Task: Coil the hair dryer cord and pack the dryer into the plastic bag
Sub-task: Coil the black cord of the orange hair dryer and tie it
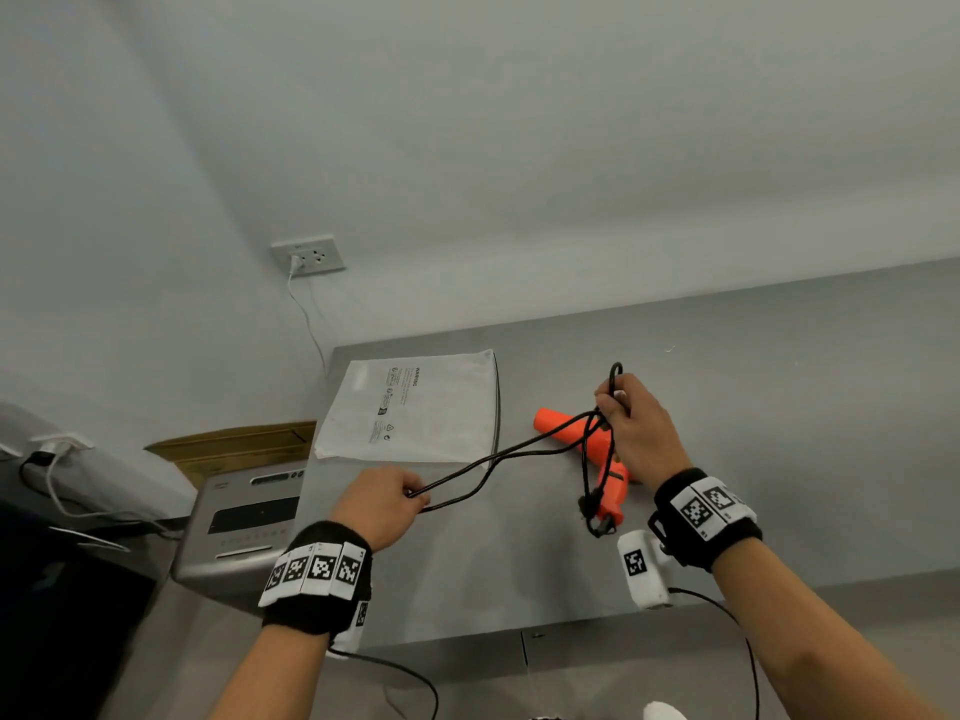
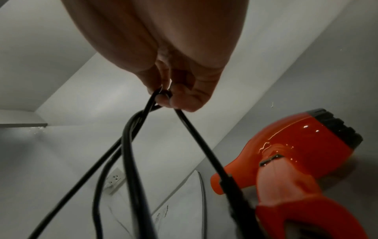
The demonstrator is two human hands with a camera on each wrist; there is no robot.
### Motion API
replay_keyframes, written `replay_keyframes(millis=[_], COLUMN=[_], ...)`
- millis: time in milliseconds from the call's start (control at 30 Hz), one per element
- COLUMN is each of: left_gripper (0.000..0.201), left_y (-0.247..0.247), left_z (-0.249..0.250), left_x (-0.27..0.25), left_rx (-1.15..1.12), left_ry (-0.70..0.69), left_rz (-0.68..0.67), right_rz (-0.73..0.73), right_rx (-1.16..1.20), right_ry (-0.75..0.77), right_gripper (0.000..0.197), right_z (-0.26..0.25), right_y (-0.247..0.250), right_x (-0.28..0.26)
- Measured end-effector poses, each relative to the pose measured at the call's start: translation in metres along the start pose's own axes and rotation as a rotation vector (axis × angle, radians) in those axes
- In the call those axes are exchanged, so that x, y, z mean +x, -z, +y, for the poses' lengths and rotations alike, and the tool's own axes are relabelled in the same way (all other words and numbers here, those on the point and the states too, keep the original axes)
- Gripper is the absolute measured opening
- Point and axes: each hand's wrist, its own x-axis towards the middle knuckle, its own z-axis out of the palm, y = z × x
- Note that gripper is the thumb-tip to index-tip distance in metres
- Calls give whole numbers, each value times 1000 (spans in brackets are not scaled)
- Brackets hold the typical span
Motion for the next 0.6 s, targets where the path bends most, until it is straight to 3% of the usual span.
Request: replay_keyframes(millis=[200, 367, 467, 533, 600], left_gripper=[32, 11, 25, 36, 39], left_y=[6, 7, 1, -2, -4], left_z=[0, 18, 41, 58, 72], left_x=[-2, -14, -16, -15, -12], left_rx=[-116, -422, -453, -471, -350], left_ry=[-45, -140, -186, -193, -194], left_rz=[29, -89, -105, -55, 82], right_rz=[-148, -328, -391, -414, -438], right_rx=[108, 415, 395, 321, 229], right_ry=[-49, -78, -16, 62, 129], right_gripper=[13, 15, 12, 11, 12], right_z=[2, -14, -20, -24, -29], right_y=[4, 10, 4, -1, -6], right_x=[-3, -13, -16, -18, -21])
